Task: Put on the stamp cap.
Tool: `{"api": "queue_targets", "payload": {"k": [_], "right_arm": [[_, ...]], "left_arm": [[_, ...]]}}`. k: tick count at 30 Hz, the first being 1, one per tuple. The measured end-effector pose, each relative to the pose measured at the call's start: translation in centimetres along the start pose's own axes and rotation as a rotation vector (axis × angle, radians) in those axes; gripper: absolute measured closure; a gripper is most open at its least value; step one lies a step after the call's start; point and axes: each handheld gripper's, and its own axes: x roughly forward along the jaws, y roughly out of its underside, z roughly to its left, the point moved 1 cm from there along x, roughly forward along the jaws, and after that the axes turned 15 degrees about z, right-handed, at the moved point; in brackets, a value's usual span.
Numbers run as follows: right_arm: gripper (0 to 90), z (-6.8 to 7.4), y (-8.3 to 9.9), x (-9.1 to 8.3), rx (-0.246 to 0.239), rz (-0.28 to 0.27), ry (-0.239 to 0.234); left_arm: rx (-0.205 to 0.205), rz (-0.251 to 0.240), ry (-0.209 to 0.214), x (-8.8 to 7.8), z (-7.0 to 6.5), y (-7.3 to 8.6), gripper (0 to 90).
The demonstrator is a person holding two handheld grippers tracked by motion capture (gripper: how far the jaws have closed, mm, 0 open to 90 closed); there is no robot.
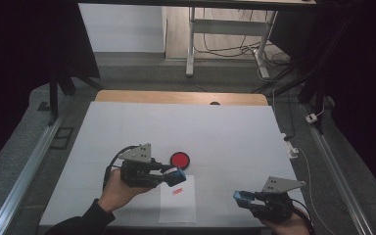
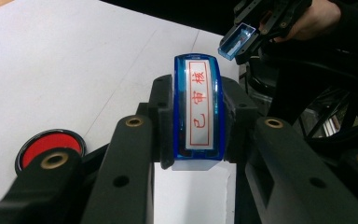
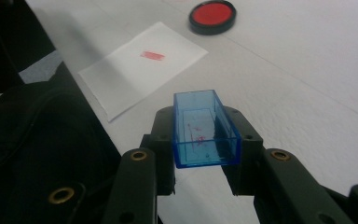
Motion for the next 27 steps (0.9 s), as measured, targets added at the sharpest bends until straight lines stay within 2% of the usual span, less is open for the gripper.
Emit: {"api": "queue_targets", "payload": {"k": [7, 19, 27], "right_arm": [[68.2, 0.5, -1.2, 0.4, -0.037, -0.038, -0.057], [68.3, 1.4, -3.4, 2.0, -0.133, -0.051, -0.115], [68.3, 1.7, -4.7, 3.4, -0.173, -0.048, -0.174]], "left_arm": [[0.012, -0.001, 0.004, -0.1, -0.1, -0.1, 69.9], [0.041, 0.012, 0.013, 0.1, -0.2, -0.1, 69.9], [0.068, 0.022, 0.024, 0.3, -0.2, -0.2, 69.9]]}}
